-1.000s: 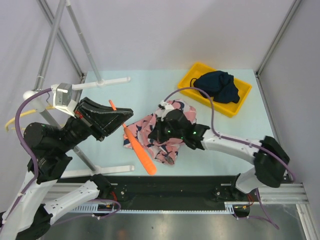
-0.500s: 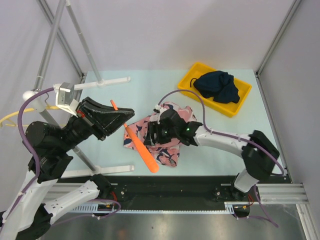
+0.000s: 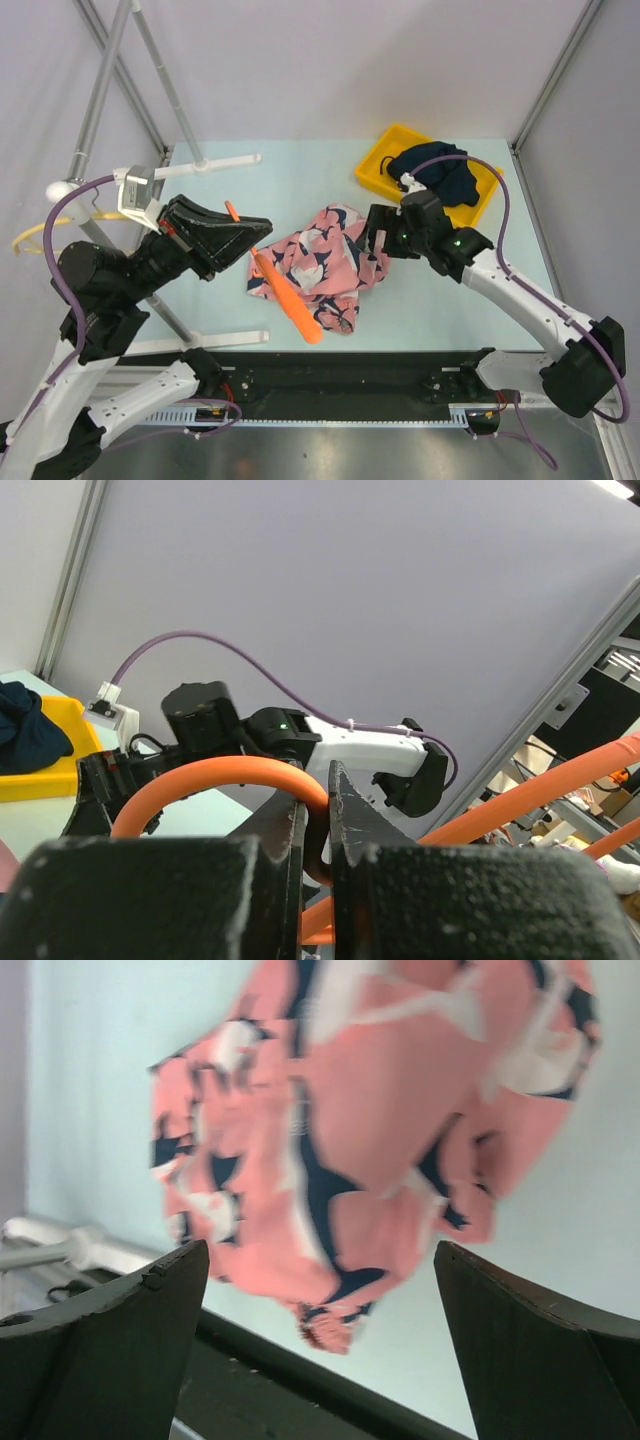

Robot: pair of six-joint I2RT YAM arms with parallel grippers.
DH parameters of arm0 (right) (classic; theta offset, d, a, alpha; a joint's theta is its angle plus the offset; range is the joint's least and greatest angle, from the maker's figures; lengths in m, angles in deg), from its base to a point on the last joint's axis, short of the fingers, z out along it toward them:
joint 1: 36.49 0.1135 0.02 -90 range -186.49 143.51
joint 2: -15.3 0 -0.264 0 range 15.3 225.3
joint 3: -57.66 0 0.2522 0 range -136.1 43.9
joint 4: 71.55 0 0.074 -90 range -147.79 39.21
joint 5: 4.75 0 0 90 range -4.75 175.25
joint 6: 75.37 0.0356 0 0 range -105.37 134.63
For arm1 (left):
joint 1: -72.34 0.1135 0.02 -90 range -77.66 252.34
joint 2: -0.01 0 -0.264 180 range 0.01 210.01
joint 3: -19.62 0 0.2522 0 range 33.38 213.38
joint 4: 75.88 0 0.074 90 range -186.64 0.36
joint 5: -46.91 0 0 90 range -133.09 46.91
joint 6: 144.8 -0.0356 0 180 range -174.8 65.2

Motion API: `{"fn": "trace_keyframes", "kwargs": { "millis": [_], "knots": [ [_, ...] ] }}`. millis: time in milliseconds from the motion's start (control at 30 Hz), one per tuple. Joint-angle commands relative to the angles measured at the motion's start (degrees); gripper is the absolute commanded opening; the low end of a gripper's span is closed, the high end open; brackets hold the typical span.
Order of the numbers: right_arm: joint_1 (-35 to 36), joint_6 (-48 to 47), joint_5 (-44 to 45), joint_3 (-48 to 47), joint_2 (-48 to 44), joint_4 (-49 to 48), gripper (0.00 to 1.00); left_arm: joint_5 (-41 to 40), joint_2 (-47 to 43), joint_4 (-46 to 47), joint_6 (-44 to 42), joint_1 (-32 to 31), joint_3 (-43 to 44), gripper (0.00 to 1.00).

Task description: Remove the shorts from the hanger

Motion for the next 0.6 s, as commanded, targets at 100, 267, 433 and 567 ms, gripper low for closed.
{"fn": "trace_keyframes", "kwargs": {
  "millis": [100, 267, 433, 567],
  "knots": [
    [-6.07, 0.03, -8.51, 5.43, 4.57, -6.81, 1.00, 1.25, 0.05, 2.21, 0.83, 0.03, 0.22, 0.00],
    [-1.43, 2.23, -10.10, 5.96, 12.56, -14.90, 1.00, 1.33, -0.13, 2.12, 0.91, 0.03, 0.04, 0.00],
    [7.01, 5.92, -9.48, 5.96, 23.55, -22.79, 1.00, 1.16, -0.22, 1.59, 0.56, 0.03, 0.04, 0.01],
    [14.05, 10.48, -11.58, 5.70, 30.32, -31.32, 0.99, 0.81, -0.48, 1.50, 0.47, 0.03, -0.49, 0.00]
  ]
}}
